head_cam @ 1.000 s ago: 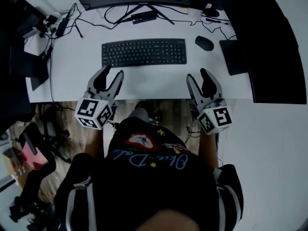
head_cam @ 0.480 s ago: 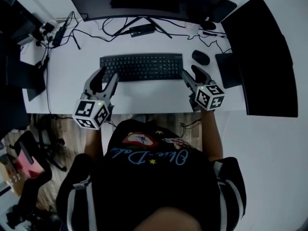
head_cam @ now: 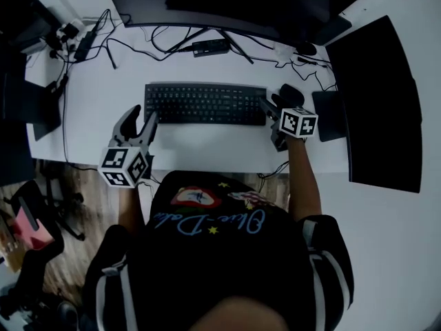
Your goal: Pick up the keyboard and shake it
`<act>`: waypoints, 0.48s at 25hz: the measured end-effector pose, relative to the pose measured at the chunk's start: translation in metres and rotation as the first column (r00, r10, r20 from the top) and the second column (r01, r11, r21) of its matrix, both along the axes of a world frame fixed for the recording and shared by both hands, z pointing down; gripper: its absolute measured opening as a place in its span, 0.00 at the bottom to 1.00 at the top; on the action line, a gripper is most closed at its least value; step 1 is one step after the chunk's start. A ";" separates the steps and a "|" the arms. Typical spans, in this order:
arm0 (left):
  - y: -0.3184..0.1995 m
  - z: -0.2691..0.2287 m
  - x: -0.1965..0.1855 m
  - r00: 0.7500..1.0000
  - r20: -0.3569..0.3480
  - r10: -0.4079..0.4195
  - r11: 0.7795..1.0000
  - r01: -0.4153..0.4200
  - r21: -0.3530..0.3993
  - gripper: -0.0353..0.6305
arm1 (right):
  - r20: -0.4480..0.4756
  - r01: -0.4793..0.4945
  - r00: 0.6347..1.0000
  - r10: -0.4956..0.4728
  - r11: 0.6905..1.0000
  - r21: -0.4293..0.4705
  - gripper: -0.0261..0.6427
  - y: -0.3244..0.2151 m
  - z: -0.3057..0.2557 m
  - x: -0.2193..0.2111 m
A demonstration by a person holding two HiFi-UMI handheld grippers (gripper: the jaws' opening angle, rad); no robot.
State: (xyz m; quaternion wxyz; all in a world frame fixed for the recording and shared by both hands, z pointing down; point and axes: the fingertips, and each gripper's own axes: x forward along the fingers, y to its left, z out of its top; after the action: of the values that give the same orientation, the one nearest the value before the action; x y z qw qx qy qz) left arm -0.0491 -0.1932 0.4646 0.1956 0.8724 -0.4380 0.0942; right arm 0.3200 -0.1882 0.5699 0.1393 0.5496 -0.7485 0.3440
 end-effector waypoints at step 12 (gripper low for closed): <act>-0.017 0.060 -0.027 1.000 0.016 0.001 0.981 0.002 -0.192 0.35 | 0.106 0.012 0.994 0.002 0.991 -0.132 0.40 -0.018 0.027 -0.001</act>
State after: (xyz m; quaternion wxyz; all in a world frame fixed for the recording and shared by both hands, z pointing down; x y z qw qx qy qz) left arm -0.0758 -0.2106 0.5249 0.2752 0.8487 -0.4285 0.1429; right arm 0.3193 -0.2057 0.5966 0.1365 0.5181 -0.7317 0.4214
